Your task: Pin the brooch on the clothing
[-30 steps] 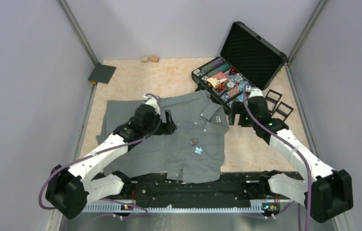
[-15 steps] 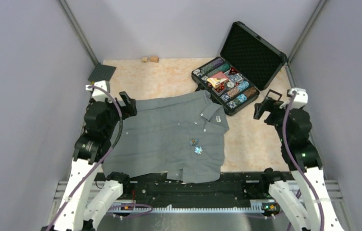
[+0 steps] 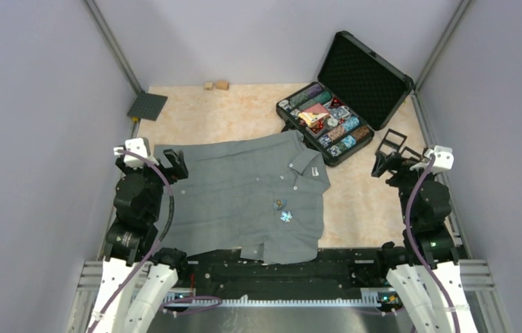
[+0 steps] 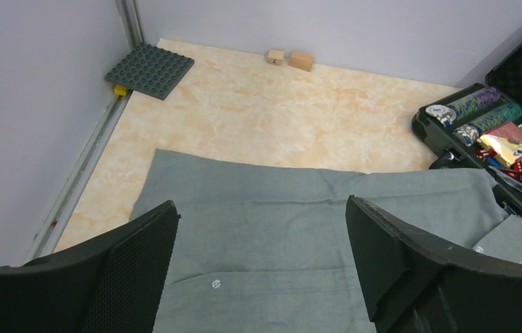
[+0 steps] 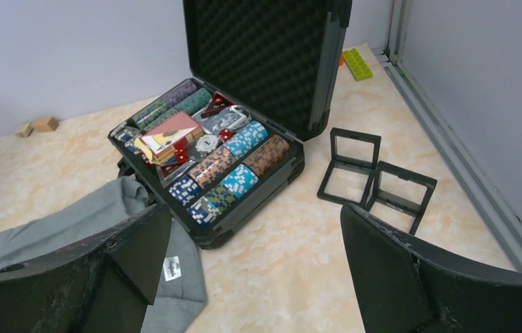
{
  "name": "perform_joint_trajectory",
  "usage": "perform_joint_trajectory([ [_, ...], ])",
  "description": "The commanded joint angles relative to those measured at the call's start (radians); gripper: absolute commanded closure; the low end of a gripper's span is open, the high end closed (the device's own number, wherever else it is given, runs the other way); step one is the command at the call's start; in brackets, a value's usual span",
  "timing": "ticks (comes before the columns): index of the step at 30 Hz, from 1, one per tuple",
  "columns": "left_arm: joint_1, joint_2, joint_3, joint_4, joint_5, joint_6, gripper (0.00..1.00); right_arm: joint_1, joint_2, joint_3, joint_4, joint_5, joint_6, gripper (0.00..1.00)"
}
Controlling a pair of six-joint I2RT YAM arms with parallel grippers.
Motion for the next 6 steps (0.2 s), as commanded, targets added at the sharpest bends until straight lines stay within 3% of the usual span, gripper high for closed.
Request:
perform_joint_trajectory([
  [1, 0.003, -0.004, 0.003, 0.050, -0.027, 0.025, 0.06, -0.003, 0.015, 0.021, 0.055, 0.022, -0.015, 0.06],
  [6, 0.004, 0.025, 0.016, 0.036, -0.056, 0.014, 0.05, -0.003, 0.022, 0.023, 0.057, 0.012, -0.017, 0.06],
])
